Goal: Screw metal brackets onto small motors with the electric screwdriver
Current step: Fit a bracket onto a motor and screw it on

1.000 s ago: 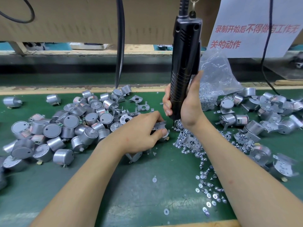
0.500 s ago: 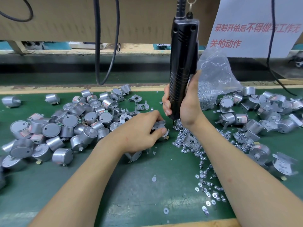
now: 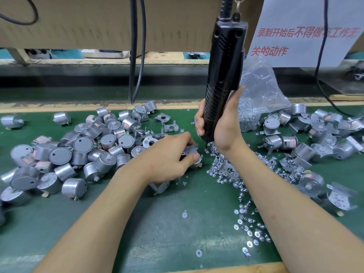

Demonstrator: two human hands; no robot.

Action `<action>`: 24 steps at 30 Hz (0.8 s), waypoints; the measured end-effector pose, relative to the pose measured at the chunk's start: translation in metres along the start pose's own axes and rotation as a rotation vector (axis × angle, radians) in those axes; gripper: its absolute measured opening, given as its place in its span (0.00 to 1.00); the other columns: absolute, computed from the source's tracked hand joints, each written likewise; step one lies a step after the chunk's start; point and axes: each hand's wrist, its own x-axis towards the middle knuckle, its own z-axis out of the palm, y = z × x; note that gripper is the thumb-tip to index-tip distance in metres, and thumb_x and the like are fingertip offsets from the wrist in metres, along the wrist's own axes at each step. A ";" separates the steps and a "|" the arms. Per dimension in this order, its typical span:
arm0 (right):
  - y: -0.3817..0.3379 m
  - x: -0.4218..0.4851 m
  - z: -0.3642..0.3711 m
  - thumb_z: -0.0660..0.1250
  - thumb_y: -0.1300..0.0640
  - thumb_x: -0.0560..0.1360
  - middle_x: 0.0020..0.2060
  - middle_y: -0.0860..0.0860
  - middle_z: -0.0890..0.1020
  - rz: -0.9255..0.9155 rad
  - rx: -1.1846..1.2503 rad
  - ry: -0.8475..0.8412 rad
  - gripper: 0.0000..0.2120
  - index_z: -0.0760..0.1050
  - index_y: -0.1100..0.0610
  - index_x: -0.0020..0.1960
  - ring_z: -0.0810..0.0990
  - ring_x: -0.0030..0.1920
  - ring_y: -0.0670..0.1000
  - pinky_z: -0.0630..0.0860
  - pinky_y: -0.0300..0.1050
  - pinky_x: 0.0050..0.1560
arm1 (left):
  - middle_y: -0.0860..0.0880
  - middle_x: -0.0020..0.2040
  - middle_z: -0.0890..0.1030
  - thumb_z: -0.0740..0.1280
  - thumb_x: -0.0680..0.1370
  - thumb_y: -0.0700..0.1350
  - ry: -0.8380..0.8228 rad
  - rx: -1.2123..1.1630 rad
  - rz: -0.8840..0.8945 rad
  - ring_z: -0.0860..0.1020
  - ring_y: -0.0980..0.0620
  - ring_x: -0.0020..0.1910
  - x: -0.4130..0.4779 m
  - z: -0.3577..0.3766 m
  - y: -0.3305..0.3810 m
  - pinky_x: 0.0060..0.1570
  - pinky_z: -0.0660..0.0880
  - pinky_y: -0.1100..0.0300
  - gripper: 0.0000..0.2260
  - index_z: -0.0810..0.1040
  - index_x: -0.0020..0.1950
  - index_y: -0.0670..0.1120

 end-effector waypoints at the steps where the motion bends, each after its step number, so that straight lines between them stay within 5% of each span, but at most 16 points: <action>1: 0.001 0.000 0.001 0.36 0.32 0.75 0.25 0.53 0.72 0.010 0.006 0.001 0.37 0.69 0.60 0.36 0.68 0.23 0.54 0.69 0.46 0.29 | 0.60 0.39 0.70 0.63 0.80 0.54 0.001 -0.001 0.002 0.71 0.61 0.40 0.000 0.000 0.000 0.36 0.62 0.63 0.08 0.66 0.52 0.53; 7: 0.003 -0.001 0.004 0.37 0.31 0.75 0.25 0.53 0.72 0.039 0.024 -0.036 0.37 0.69 0.60 0.38 0.67 0.23 0.53 0.68 0.43 0.28 | 0.58 0.39 0.71 0.63 0.80 0.55 0.009 0.000 0.001 0.71 0.59 0.39 0.000 0.000 0.000 0.36 0.64 0.57 0.10 0.69 0.52 0.50; 13: 0.001 -0.002 0.004 0.37 0.31 0.75 0.25 0.52 0.72 0.050 0.016 -0.040 0.37 0.68 0.61 0.38 0.67 0.23 0.53 0.67 0.42 0.28 | 0.59 0.39 0.71 0.63 0.80 0.55 0.018 0.004 0.000 0.71 0.61 0.39 0.000 0.001 -0.001 0.35 0.62 0.67 0.09 0.68 0.51 0.51; 24: -0.001 -0.002 0.003 0.37 0.29 0.74 0.25 0.53 0.72 0.075 0.011 -0.037 0.38 0.69 0.60 0.36 0.67 0.23 0.53 0.66 0.42 0.27 | 0.58 0.40 0.72 0.63 0.80 0.55 0.013 0.011 -0.002 0.72 0.60 0.40 0.000 0.000 0.000 0.36 0.63 0.65 0.09 0.69 0.52 0.50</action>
